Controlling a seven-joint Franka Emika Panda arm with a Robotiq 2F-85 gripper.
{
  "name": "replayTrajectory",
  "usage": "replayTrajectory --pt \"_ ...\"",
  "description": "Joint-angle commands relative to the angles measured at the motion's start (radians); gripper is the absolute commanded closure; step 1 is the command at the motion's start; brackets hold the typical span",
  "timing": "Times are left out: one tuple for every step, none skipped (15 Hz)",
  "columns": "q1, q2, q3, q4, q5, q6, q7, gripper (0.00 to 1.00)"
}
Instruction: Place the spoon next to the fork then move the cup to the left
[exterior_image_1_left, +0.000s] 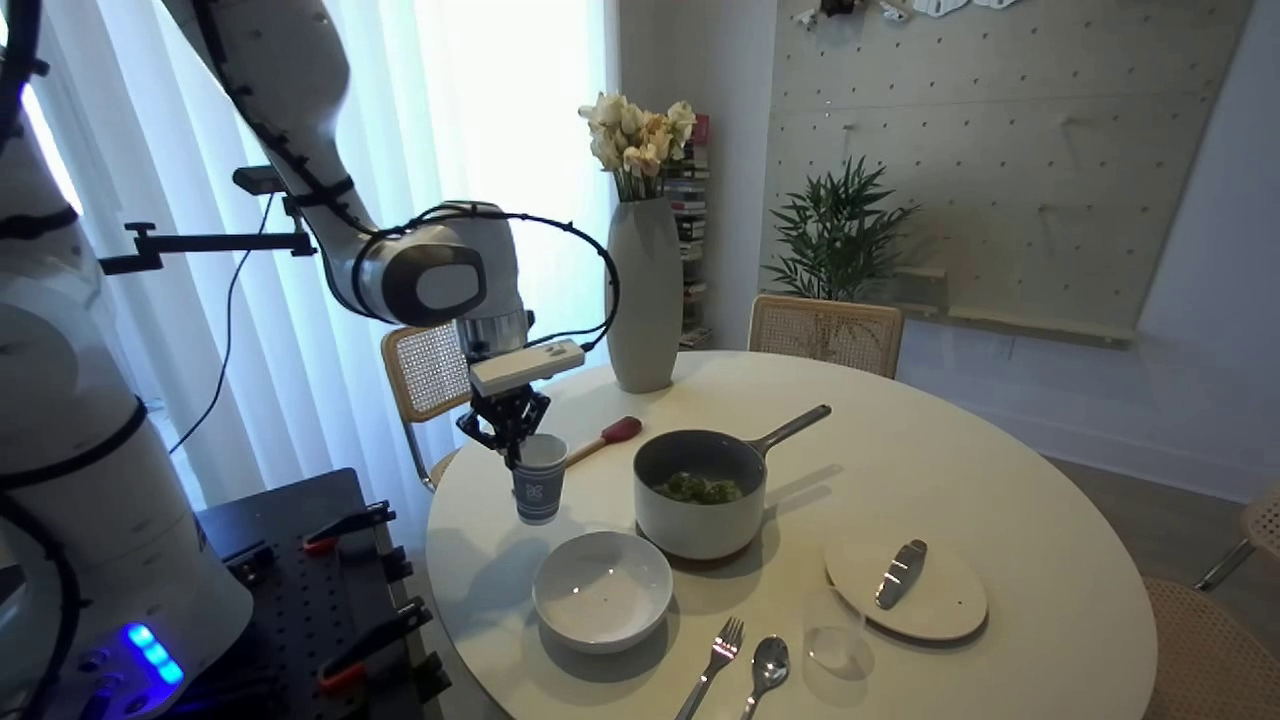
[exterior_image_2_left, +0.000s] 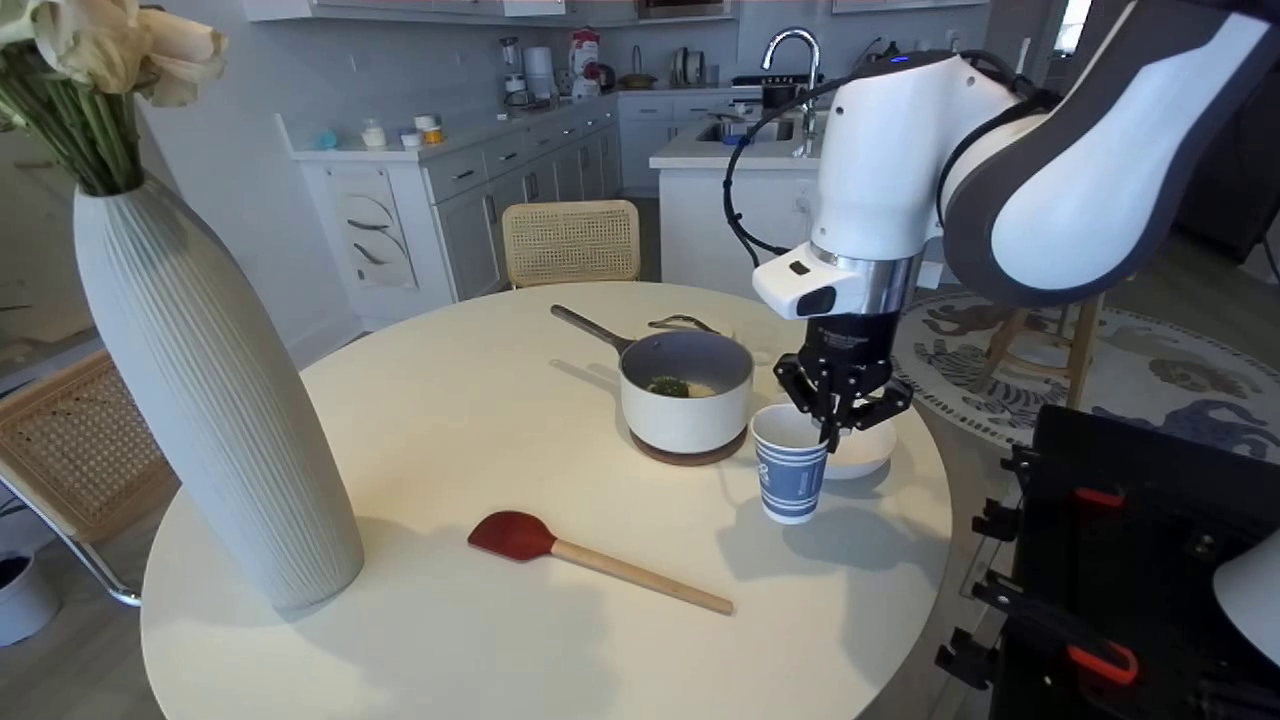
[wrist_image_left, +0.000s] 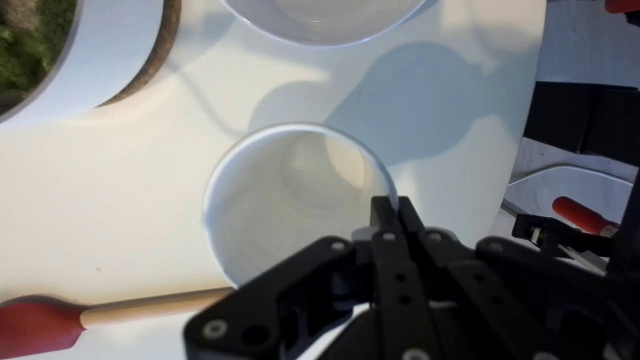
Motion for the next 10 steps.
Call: replayTrajectory --pt "-0.011 0.037 0.018 0.001 -0.085 0.055 0.087 0.99" --pt "-0.01 0.045 0.018 0.001 -0.111 0.063 0.112 0.99" --pt "-0.009 0.051 0.018 0.001 -0.134 0.069 0.133 0.99" --pt "-0.009 0.056 0.017 0.001 -0.157 0.075 0.156 0.99" --pt "-0.008 0.061 0.015 0.001 -0.181 0.078 0.179 0.99" --pt "0.01 0.065 -0.004 0.0 -0.201 0.084 0.2 0.99" --pt "0.011 0.068 -0.004 0.0 -0.215 0.084 0.219 0.99" --pt "0.011 0.072 -0.006 0.0 -0.229 0.087 0.234 0.99" --pt "0.011 0.077 -0.006 0.0 -0.236 0.091 0.246 0.99" --pt "0.011 0.081 -0.005 0.0 -0.244 0.095 0.256 0.99"
